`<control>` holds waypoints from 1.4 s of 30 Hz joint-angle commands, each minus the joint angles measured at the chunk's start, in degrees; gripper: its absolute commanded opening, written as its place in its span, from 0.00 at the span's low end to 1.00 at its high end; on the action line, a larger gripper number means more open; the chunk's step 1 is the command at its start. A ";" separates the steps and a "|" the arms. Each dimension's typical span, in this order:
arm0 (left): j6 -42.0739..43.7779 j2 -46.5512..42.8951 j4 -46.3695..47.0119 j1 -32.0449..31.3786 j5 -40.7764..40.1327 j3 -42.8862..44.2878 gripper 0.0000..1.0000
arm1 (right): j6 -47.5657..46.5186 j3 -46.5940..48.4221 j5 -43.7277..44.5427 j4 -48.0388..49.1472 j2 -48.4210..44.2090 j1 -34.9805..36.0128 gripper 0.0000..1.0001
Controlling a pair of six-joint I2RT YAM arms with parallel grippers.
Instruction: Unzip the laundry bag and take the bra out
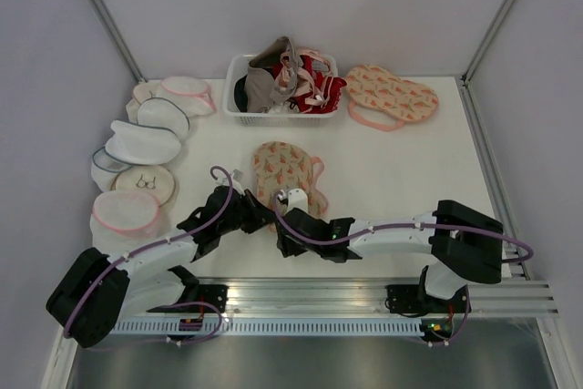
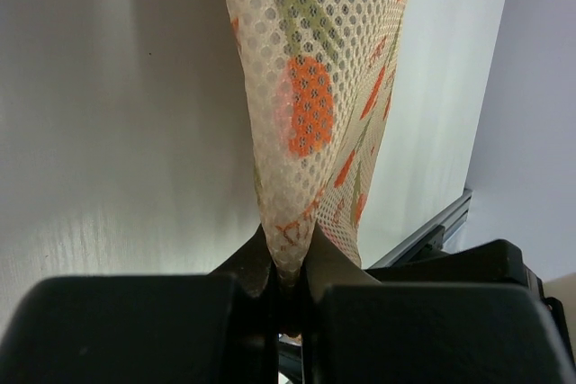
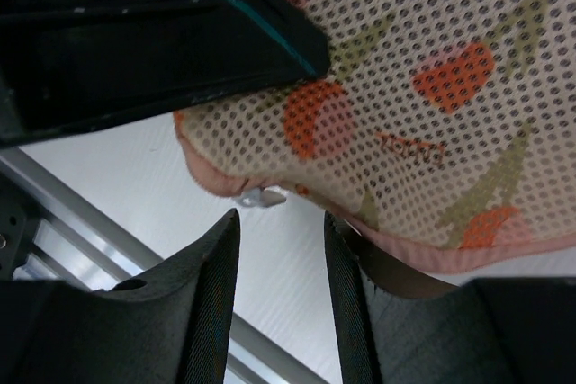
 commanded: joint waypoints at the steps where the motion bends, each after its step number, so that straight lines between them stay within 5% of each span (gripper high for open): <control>1: -1.59 -1.46 4.34 -0.07 1.45 -0.65 0.02 | -1.56 2.65 2.85 5.20 2.16 -1.28 0.47; 18: -1.94 0.38 6.27 -0.07 2.41 -1.79 0.02 | -5.87 0.81 1.90 14.52 -2.76 -3.30 0.35; 24: -2.20 0.65 6.80 -0.07 2.50 -1.88 0.02 | -6.40 1.68 3.65 12.15 -2.41 -3.30 0.00; 29: -2.03 0.29 6.36 -0.07 2.24 -1.79 0.02 | -5.96 1.07 2.95 10.22 -2.76 -3.30 0.00; 42: 0.61 -0.24 2.41 0.98 0.13 0.49 0.02 | -2.36 3.10 3.56 -24.93 -5.05 -1.28 0.01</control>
